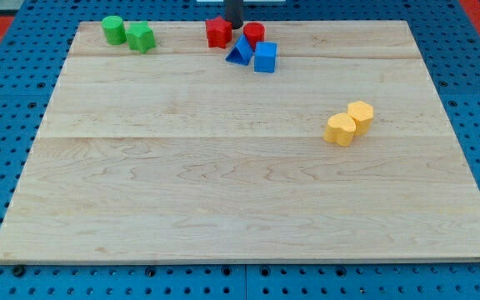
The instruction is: Push the red star into the triangle
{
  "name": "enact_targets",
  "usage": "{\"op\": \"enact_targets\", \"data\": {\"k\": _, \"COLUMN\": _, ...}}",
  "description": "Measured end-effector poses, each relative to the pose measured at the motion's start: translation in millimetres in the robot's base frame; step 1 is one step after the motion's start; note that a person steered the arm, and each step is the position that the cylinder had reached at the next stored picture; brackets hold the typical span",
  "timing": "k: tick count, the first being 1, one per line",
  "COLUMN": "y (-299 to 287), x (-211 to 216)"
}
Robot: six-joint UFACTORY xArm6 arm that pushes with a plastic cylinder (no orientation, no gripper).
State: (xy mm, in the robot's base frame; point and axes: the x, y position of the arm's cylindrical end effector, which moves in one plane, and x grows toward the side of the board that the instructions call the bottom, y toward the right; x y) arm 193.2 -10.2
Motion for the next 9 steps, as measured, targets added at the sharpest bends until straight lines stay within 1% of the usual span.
{"op": "enact_targets", "data": {"k": 2, "y": -27, "x": 1}}
{"op": "enact_targets", "data": {"k": 3, "y": -64, "x": 1}}
{"op": "enact_targets", "data": {"k": 4, "y": -74, "x": 0}}
{"op": "enact_targets", "data": {"k": 5, "y": -109, "x": 7}}
{"op": "enact_targets", "data": {"k": 6, "y": -97, "x": 15}}
{"op": "enact_targets", "data": {"k": 7, "y": -59, "x": 19}}
{"op": "enact_targets", "data": {"k": 9, "y": -31, "x": 29}}
